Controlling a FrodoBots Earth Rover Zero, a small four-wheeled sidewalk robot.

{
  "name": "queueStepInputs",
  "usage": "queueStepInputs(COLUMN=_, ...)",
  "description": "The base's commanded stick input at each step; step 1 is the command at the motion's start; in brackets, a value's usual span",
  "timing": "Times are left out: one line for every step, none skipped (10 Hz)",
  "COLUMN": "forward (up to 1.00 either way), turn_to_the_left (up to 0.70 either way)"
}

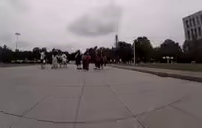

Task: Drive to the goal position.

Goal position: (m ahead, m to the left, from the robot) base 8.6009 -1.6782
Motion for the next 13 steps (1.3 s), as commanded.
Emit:
queueStepInputs(forward=0.58, turn_to_the_left=0.16)
queueStepInputs(forward=0.58, turn_to_the_left=0.16)
queueStepInputs(forward=0.58, turn_to_the_left=0.16)
queueStepInputs(forward=0.58, turn_to_the_left=0.16)
queueStepInputs(forward=0.60, turn_to_the_left=0.16)
queueStepInputs(forward=0.60, turn_to_the_left=0.16)
queueStepInputs(forward=0.60, turn_to_the_left=0.16)
queueStepInputs(forward=0.60, turn_to_the_left=0.16)
queueStepInputs(forward=0.60, turn_to_the_left=0.16)
queueStepInputs(forward=0.60, turn_to_the_left=0.16)
queueStepInputs(forward=0.40, turn_to_the_left=0.31)
queueStepInputs(forward=0.02, turn_to_the_left=0.59)
queueStepInputs(forward=0.00, turn_to_the_left=0.60)
